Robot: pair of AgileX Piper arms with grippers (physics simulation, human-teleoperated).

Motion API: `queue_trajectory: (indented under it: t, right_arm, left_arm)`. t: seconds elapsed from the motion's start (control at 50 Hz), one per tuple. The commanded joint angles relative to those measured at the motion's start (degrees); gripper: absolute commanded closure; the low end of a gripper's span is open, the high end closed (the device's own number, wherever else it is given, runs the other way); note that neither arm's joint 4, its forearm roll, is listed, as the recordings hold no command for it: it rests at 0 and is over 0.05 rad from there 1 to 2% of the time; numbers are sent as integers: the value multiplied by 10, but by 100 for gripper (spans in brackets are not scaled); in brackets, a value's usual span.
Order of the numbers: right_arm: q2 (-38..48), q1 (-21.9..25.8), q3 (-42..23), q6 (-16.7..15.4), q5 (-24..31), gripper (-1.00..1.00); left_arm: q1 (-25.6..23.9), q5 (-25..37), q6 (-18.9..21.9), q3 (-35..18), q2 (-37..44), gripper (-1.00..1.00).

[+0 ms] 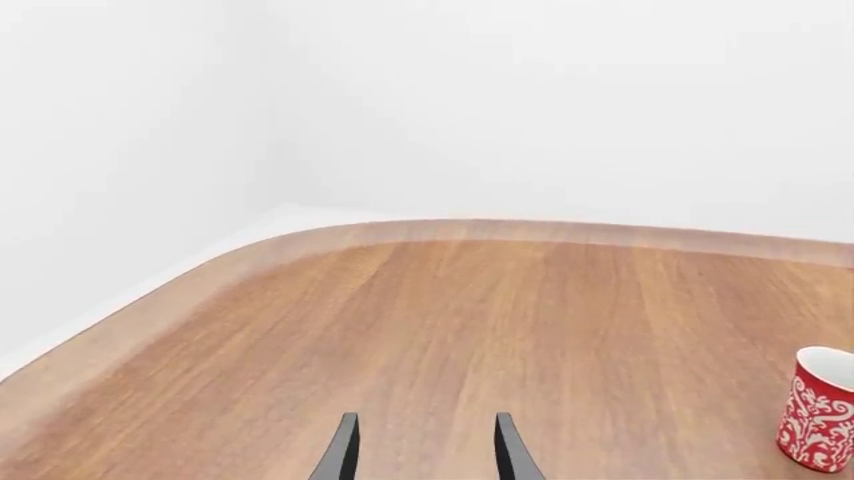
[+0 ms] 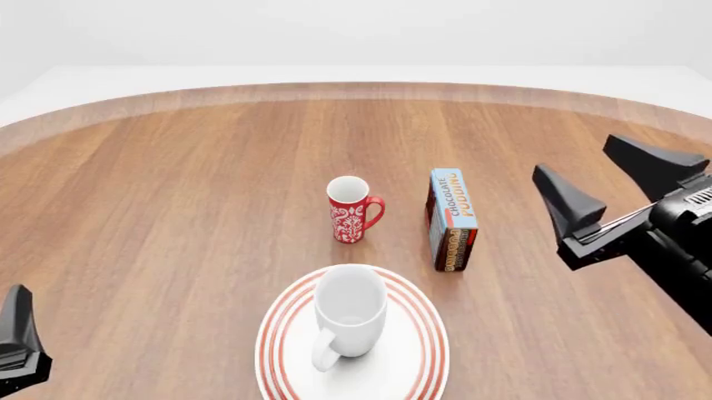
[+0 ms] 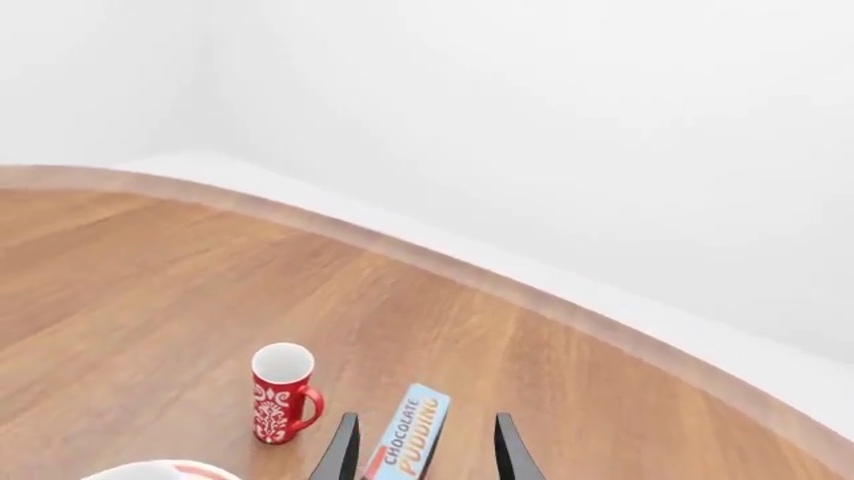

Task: Pick up the white mug and put it on the plate, and put the chocolate pudding to the right of the plate.

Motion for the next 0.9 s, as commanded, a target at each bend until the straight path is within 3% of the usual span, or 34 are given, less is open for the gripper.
queue_trajectory:
  t: [0.02, 0.9]
  right_arm:
    - [37, 8, -26, -5, 2, -100]
    - [184, 13, -118, 26, 24, -100]
  left_arm:
    - [-1, 0, 0, 0, 0, -100]
    - [0, -3, -6, 1, 0, -100]
